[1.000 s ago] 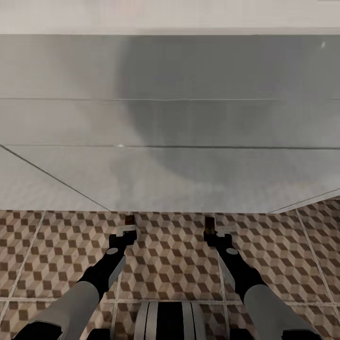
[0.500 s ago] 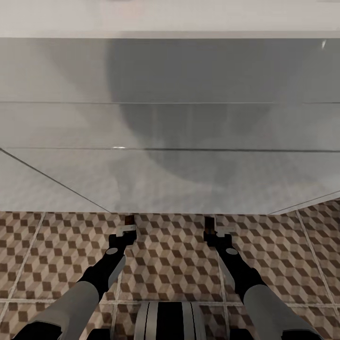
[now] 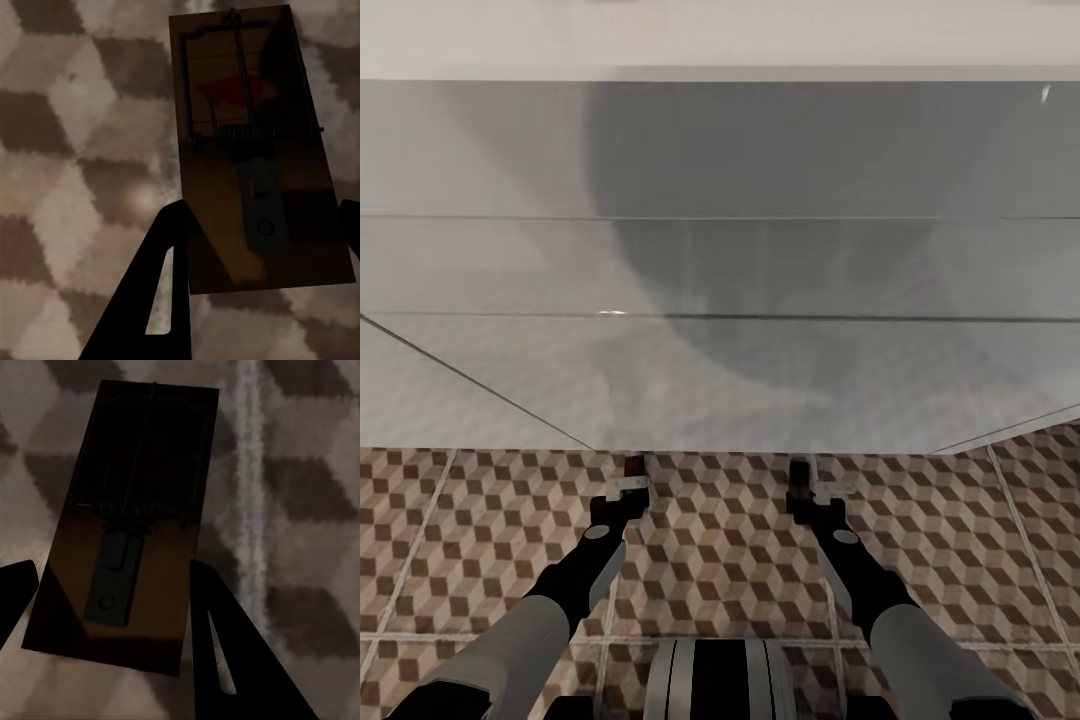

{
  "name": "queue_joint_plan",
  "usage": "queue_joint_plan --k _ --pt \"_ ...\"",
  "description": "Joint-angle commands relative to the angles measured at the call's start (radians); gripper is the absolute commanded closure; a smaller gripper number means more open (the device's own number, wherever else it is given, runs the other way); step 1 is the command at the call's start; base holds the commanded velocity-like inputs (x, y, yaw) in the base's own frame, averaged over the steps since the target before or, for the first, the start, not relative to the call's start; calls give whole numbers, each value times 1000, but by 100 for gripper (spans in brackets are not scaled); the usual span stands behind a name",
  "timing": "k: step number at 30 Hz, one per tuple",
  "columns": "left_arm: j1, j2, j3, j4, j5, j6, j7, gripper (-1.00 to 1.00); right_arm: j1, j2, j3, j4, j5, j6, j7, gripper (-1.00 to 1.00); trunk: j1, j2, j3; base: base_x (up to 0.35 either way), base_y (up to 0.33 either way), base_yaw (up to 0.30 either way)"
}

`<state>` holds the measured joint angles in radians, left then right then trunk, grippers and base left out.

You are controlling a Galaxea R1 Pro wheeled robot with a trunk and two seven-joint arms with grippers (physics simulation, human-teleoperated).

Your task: Take the four mousetraps from the cabinet in the bathroom and place them on the bathroom floor. Make sure all four end up on the same floor surface, and ensure that at least two of them are either under or directly next to the same bathroom sink.

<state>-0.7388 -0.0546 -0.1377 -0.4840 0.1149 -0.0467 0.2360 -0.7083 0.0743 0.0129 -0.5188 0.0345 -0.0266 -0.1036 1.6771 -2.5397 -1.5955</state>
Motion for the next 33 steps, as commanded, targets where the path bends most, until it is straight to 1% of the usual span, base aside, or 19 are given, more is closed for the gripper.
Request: queue_joint_plan --k 1,17,22,26,33 --pt "-1 1 -8 0 9 -4 7 100 0 1 1 3 1 -5 -1 100 0 0 0 0 0 0" --pt "-1 1 -8 -1 9 -4 7 100 0 4 1 6 1 -11 -1 100 0 0 0 0 0 0" --pt "-1 1 -8 0 9 -4 6 100 0 15 1 6 1 -13 -1 100 0 0 0 0 0 0" --pt "-1 1 -8 0 9 -4 7 100 0 18 1 6 1 -14 -2 100 0 0 0 10 0 0" --pt "-1 1 -8 1 11 -4 7 100 0 19 1 6 1 -15 -2 100 0 0 0 187 0 0"
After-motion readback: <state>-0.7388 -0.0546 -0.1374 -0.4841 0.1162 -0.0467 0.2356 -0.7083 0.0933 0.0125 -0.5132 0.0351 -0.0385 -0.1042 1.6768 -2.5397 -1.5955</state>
